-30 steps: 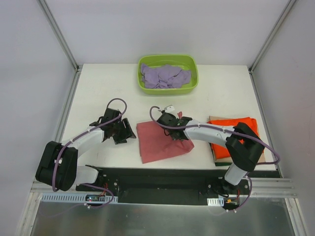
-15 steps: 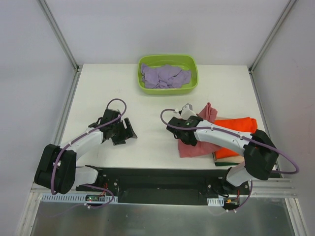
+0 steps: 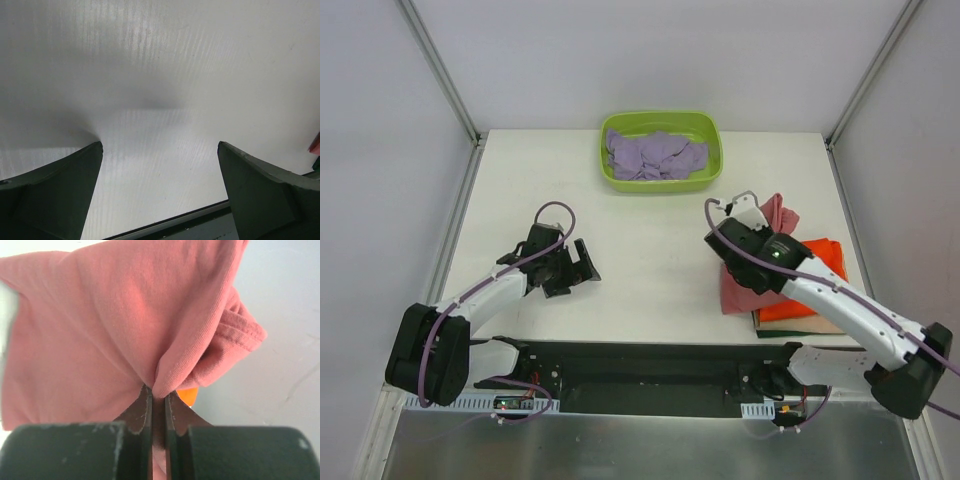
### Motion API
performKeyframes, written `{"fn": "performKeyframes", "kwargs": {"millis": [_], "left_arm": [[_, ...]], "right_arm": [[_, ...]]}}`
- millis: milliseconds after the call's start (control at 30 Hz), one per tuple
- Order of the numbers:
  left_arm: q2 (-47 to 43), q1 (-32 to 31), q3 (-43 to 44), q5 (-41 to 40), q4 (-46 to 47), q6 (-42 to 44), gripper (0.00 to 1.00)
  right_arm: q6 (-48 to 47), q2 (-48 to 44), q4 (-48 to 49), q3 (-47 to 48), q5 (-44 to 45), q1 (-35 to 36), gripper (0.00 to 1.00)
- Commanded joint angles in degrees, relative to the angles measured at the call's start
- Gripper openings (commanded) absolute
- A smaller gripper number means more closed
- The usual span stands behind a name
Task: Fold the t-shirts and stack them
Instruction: Put the neatly folded tshirt into the corner of the board with the right arm
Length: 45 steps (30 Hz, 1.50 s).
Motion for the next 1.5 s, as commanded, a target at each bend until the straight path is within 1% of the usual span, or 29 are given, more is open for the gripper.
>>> {"fn": "performKeyframes", "kwargs": {"millis": [0, 133, 267, 400, 700, 800, 867, 1000, 1100, 1267, 1300, 1367, 1400, 1467], "left_arm": [[-0.9, -0.2, -1.4, -2.4, -2.9, 1.3, 0.99], [-1.6, -0.2, -1.5, -2.6, -3.1, 1.3, 0.99], [-2.0, -0.2, -1.5, -2.8, -3.1, 1.3, 0.99], [-2.0, -0.2, -1.5, -2.8, -3.1, 1.3, 0.99], [-2.7, -0.2, -1.9, -3.5, -3.1, 1.2, 0.99], [-2.7, -0.2, -2.1, -4.5, -3.2, 1.0, 0.99], [-2.8, -0.2, -2.2, -4.5, -3.2, 0.8, 0.99], [-2.4, -0.2, -2.2, -4.7, -3.2, 0.6, 0.99], [-2.2, -0.2, -2.1, -4.6, -3.2, 0.6, 0.99], [-2.0, -0.2, -2.2, -4.6, -3.1, 0.4, 0.99], [-2.0, -0.2, -2.2, -4.7, -3.1, 0.3, 0.99], [-2.0, -0.2, -2.2, -4.4, -3.1, 0.3, 0.99], [-2.0, -0.2, -2.1, -4.2, -3.1, 0.2, 0.99], [-1.9, -0.2, -2.2, -4.4, -3.1, 0.1, 0.99]], "right_arm": [[-9.0, -7.0, 4.3, 2.1, -6.4, -2.9, 0.00], [-14.0, -8.6, 4.5, 2.8, -11.6, -8.2, 0.00], [-14.7, -8.0, 2.9, 5.8, -14.1, -12.0, 0.00], [-15.4, -8.0, 2.2, 10.1, -17.6, -13.2, 0.00], [-15.3, -7.3, -4.4, 20.0, -21.8, -13.6, 0.00], [-17.7, -6.9, -5.2, 21.5, -22.7, -14.3, 0.00], [-19.1, -6.4, -5.9, 22.3, -22.9, -16.0, 0.00], [-22.8, -6.1, -6.5, 21.9, -28.0, -21.1, 0.00], [-23.8, -4.8, -6.2, 20.8, -30.1, -25.9, 0.00], [-27.2, -2.3, -4.1, 19.2, -28.0, -31.7, 0.00], [-29.6, -2.1, -3.3, 19.0, -29.3, -32.8, 0.00], [-34.1, -1.8, -0.4, 18.5, -36.0, -36.6, 0.00], [-35.8, -1.3, 0.0, 18.3, -39.5, -39.1, 0.01], [-38.1, 0.8, 0.0, 19.0, -43.3, -43.3, 0.00]]}}
